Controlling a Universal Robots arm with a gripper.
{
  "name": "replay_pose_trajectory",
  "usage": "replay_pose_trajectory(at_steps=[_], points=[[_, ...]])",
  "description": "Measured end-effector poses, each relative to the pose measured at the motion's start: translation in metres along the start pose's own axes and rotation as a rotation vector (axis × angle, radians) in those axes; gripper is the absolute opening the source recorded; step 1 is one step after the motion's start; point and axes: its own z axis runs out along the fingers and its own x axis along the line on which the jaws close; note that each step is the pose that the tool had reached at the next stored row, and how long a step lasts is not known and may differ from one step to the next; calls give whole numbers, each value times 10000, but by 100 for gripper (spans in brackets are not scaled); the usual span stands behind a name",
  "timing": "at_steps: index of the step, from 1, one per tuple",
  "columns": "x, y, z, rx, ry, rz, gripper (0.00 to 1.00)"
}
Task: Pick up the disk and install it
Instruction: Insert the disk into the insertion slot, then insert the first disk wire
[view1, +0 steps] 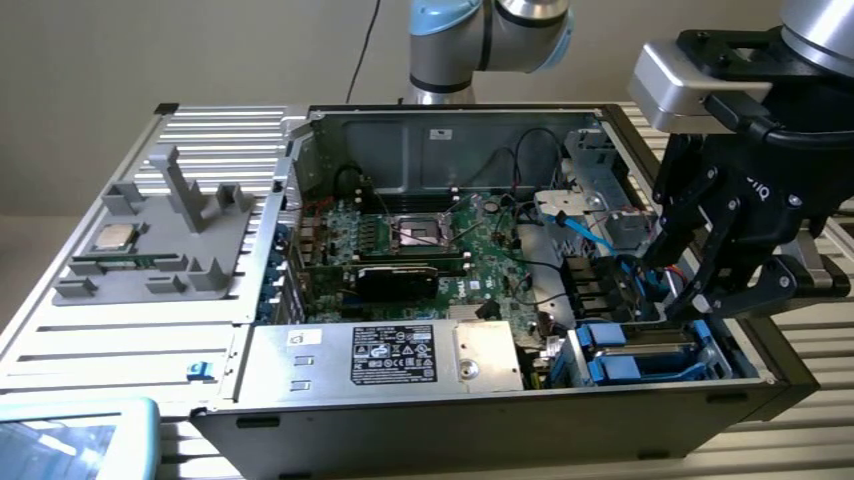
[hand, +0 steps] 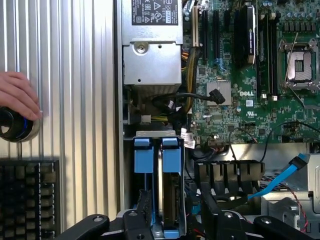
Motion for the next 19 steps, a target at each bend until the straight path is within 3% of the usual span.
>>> replay_pose_trajectory(at_steps=[11, 19], points=[[-6, 0, -1, 0, 2, 5, 52], [-26, -47, 0, 3, -10, 41, 52]])
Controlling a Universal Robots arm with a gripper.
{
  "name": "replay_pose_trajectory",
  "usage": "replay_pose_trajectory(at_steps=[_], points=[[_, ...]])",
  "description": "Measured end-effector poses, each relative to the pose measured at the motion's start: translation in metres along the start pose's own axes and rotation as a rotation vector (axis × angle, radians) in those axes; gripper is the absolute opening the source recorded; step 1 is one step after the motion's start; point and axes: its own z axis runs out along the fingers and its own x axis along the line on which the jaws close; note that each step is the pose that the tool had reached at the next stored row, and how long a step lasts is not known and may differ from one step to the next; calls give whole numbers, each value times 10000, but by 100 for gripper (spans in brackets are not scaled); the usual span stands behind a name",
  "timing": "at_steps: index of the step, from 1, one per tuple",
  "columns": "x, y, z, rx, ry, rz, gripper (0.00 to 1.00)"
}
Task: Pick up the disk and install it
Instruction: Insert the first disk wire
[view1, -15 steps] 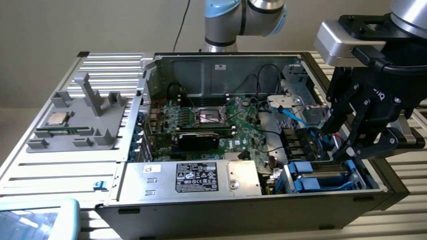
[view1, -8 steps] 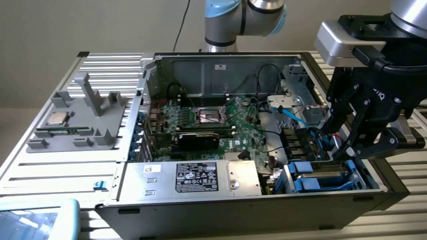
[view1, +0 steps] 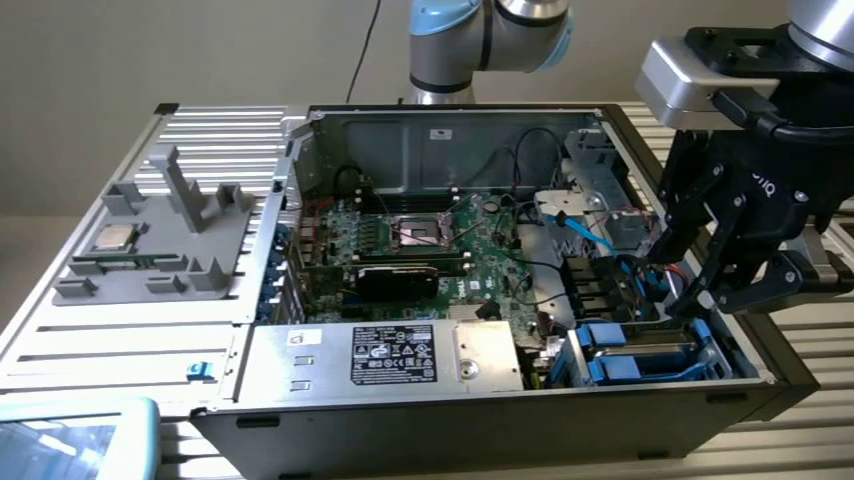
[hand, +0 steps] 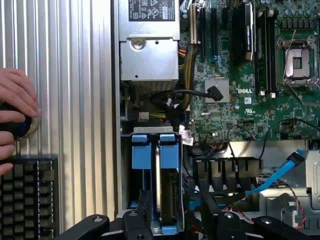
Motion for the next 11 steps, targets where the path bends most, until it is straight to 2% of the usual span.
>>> replay_pose_trajectory(at_steps=[3, 8, 11], points=[[-29, -22, 1, 5, 1, -2, 52], [-58, -218, 0, 5, 1, -1, 52], [-98, -308, 1, 5, 12, -1, 52]])
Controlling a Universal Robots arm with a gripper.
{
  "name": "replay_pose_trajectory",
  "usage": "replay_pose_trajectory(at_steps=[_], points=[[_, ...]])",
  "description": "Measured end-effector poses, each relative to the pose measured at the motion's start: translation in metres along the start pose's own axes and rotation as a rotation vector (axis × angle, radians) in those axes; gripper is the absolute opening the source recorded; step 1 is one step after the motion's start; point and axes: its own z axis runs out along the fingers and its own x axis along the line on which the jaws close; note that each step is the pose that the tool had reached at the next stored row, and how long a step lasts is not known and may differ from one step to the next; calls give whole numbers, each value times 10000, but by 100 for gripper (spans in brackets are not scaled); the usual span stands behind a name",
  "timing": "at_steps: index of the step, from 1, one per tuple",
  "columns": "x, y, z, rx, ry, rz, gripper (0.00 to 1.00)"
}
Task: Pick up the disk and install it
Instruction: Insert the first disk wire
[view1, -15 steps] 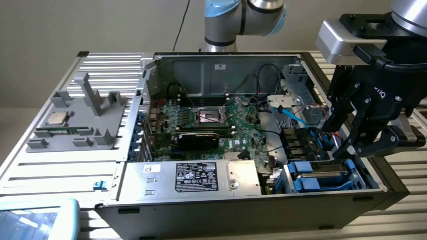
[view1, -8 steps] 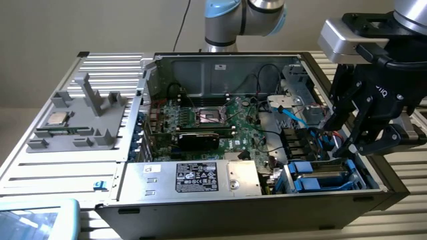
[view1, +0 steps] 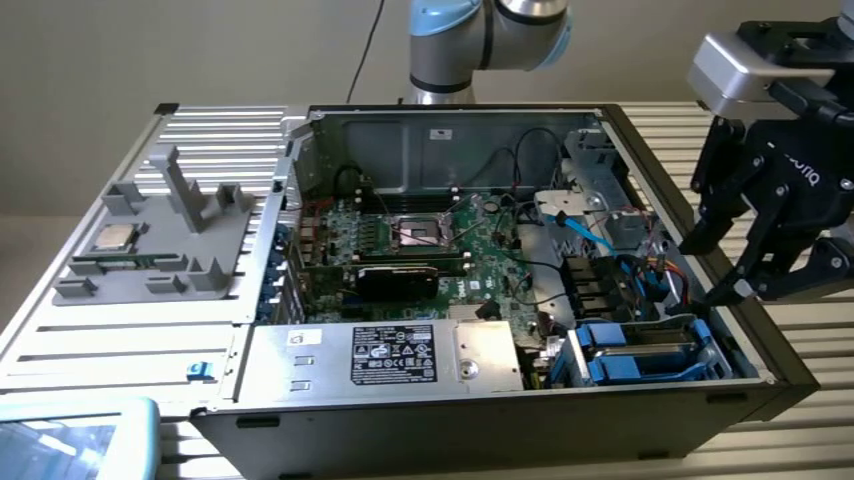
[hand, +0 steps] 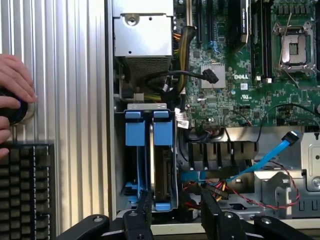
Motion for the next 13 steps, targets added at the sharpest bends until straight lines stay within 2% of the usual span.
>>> replay_pose_trajectory(at_steps=[6, 9, 10, 13], points=[[-92, -143, 8, -14, 27, 1, 52], [-126, -159, 31, -19, 35, 35, 53], [-131, -159, 49, -18, 32, 81, 60], [-146, -162, 102, -14, 32, 200, 60]])
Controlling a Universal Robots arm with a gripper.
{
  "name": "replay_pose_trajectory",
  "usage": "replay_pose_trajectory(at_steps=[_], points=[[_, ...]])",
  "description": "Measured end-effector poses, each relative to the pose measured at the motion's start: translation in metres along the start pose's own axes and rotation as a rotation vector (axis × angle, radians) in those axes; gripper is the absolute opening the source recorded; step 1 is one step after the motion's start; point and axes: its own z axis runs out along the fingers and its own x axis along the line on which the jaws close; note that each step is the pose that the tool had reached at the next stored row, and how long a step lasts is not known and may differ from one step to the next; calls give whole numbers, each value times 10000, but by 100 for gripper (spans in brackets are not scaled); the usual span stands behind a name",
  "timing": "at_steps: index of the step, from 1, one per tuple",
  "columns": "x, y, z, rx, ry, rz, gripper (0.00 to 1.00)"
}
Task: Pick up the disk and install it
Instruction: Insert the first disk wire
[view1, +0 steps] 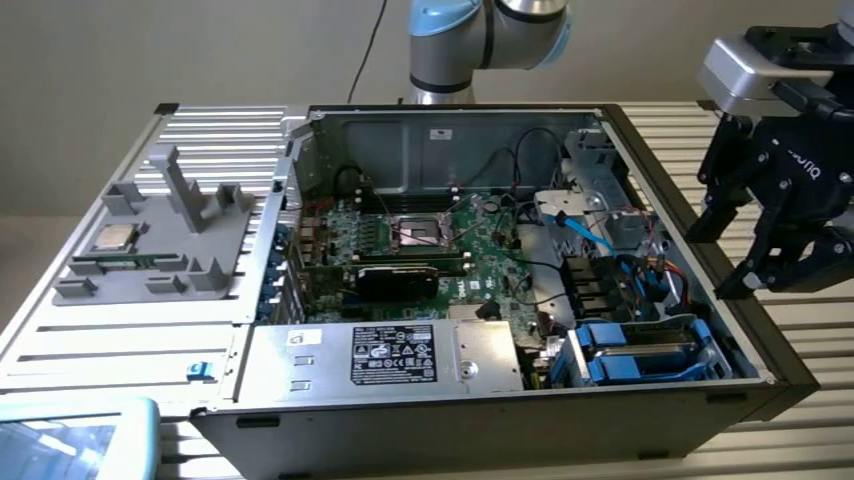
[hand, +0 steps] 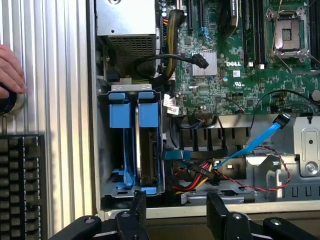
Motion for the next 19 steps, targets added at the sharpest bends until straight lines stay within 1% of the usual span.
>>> replay_pose_trajectory(at_steps=[1, 3, 5, 6, 8, 9, 12, 14, 17, 19], points=[[-1, -1, 16, 3, 1, 69, 60], [0, -2, 43, 13, -11, 387, 60], [1, -1, 57, 26, -45, 660, 60], [0, 0, 59, 61, -70, 729, 60], [-13, 9, 67, 162, -125, 765, 60], [-23, 13, 72, 173, -132, 768, 60], [-26, 13, 71, 174, -128, 767, 60], [-69, 15, 83, 202, -130, 766, 60], [-126, 22, 136, 206, -132, 773, 60], [-138, 22, 172, 210, -135, 840, 60]])
